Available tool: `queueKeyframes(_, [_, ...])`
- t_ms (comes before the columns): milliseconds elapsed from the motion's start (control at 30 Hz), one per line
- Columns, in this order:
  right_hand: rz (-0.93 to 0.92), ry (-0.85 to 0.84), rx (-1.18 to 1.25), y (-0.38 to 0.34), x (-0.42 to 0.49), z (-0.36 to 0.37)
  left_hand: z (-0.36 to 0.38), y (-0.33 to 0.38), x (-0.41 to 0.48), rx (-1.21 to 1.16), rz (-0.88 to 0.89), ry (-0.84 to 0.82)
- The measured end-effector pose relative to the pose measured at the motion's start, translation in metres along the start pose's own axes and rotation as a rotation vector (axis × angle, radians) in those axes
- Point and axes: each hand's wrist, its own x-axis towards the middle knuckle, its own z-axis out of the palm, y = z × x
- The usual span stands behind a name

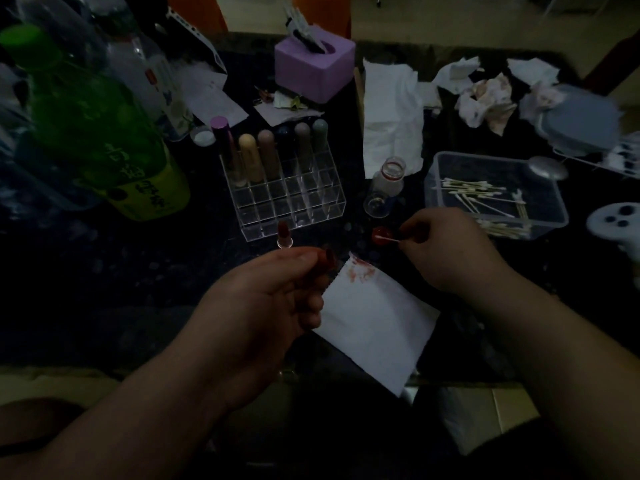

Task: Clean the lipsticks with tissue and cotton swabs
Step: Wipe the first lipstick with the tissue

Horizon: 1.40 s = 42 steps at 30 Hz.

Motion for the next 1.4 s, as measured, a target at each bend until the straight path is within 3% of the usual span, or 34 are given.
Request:
queueKeyframes(333, [0.002,-0.027,-0.01,0.003,-0.012,-0.009,-0.004,-0.003,-0.001,0.017,0.001,0.016])
queueKeyframes(467, [0.005,0.059,-0.053,-0.002,-0.023,-0.017,-0.003,0.0,-0.006,0.041,0.034,0.055])
queueKeyframes(633, [-0.093,-0.067,-0.052,-0.018,-0.04,0.007,0.0,0.001,-0.011,0.16,0.099,0.132])
queueKeyframes(767, [-0.098,-0.058,-0.048,-0.022,-0.041,0.025,-0.001,0.001,-0.015,0.293,0.139,0.116])
queueKeyframes(900, [0.001,-0.198,0.124,-0.028,-0.04,0.019,-0.011,0.003,-0.024,0.532,0.199,0.092])
queueKeyframes(1200, [0.079,-0.682,0.876,-0.046,-0.08,-0.023,-0.014,0.006,-0.047,0.491,0.298,-0.009])
queueKeyframes(1400, [0.099,-0.65,1.19,-0.055,-0.105,-0.038,-0.008,0.001,-0.06,0.332,0.308,-0.038])
